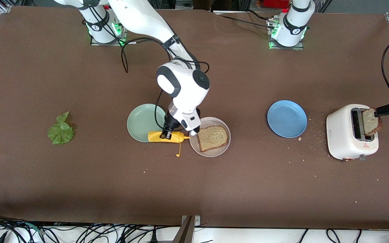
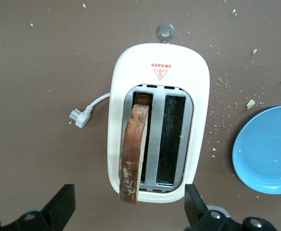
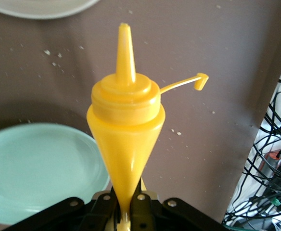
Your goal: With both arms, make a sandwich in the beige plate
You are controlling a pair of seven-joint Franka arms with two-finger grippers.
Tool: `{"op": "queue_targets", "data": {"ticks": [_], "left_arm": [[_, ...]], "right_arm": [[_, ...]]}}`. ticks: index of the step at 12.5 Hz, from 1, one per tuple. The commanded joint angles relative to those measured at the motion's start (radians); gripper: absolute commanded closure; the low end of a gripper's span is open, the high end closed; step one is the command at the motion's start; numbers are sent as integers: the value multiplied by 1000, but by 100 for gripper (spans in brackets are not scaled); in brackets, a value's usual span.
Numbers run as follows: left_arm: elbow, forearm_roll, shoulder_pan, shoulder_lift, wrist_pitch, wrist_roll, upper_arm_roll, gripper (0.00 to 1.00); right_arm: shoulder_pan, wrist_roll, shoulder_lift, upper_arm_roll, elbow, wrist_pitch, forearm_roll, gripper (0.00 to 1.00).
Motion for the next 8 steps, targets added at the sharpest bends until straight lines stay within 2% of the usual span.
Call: {"op": "queue_targets", "data": {"ticks": [1,5,8], "left_arm": [[-4,-29,1,-7,6,30,2,0],[-4,-29,-2,-7,6,28,2,0],[-5,-29,-2,-7,6,28,2,0]], "right_arm": [[-113,-198,-115,17,-16,-25,149,100],[-331,-473,-214,18,-36,-86,478,100],[-486,-738,-283,17,-150,-120,782,100]]}}
